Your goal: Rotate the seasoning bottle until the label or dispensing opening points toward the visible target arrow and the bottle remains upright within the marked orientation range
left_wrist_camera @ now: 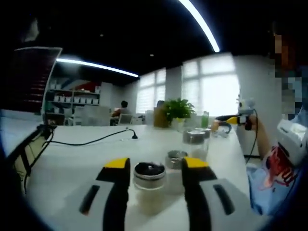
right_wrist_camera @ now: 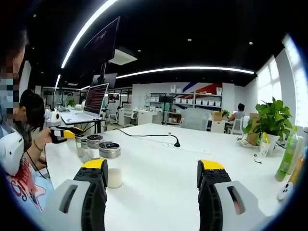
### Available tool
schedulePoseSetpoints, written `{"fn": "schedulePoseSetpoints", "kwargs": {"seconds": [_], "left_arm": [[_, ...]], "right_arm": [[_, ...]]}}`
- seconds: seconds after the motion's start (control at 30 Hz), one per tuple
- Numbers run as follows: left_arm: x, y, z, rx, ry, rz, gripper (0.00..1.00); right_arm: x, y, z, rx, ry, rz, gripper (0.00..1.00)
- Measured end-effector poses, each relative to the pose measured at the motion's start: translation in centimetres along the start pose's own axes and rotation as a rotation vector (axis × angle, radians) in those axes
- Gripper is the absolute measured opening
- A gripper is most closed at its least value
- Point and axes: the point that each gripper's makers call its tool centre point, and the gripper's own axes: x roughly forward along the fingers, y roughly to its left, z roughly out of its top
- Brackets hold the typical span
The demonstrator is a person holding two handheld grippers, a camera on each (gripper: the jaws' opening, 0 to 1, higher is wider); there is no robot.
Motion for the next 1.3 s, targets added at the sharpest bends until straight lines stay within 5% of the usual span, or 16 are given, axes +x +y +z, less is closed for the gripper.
{"fn": "schedulePoseSetpoints", "kwargs": {"seconds": [0.07,0.43,0.67,0.73,0.8,0.9,1.07,1.3], "left_arm": [[-0.2,0.2,0.3,0.064,0.017,0.033,0.41],[1.2,-1.7,3.0,0.054,-0.005,0.014,0.41],[1.6,-2.6,3.9,0.091,0.057,0.07,0.43],[1.5,-2.6,4.4,0.095,0.048,0.089,0.44],[1.3,-2.6,4.9,0.144,0.045,0.109,0.42],[0.9,-2.5,6.2,0.149,-0.014,0.16,0.4],[0.4,-3.9,7.0,0.148,-0.025,0.147,0.44],[-1.7,-4.4,9.2,0.151,-0.105,0.207,0.48]], "right_arm": [[-0.1,-0.5,-0.2,0.005,0.007,-0.007,0.78],[0.6,-0.2,-1.4,-0.007,0.064,-0.001,0.69],[0.4,-0.4,-0.4,-0.023,-0.007,-0.011,0.7],[-0.3,-1.2,2.0,0.001,-0.133,-0.055,0.68],[-1.2,-1.9,2.9,-0.006,-0.169,-0.103,0.7],[-2.0,-3.3,2.6,-0.074,-0.113,-0.215,0.71],[-2.2,-3.1,2.7,-0.071,-0.111,-0.206,0.77],[-2.4,-2.7,2.4,-0.075,-0.071,-0.19,0.84]]}}
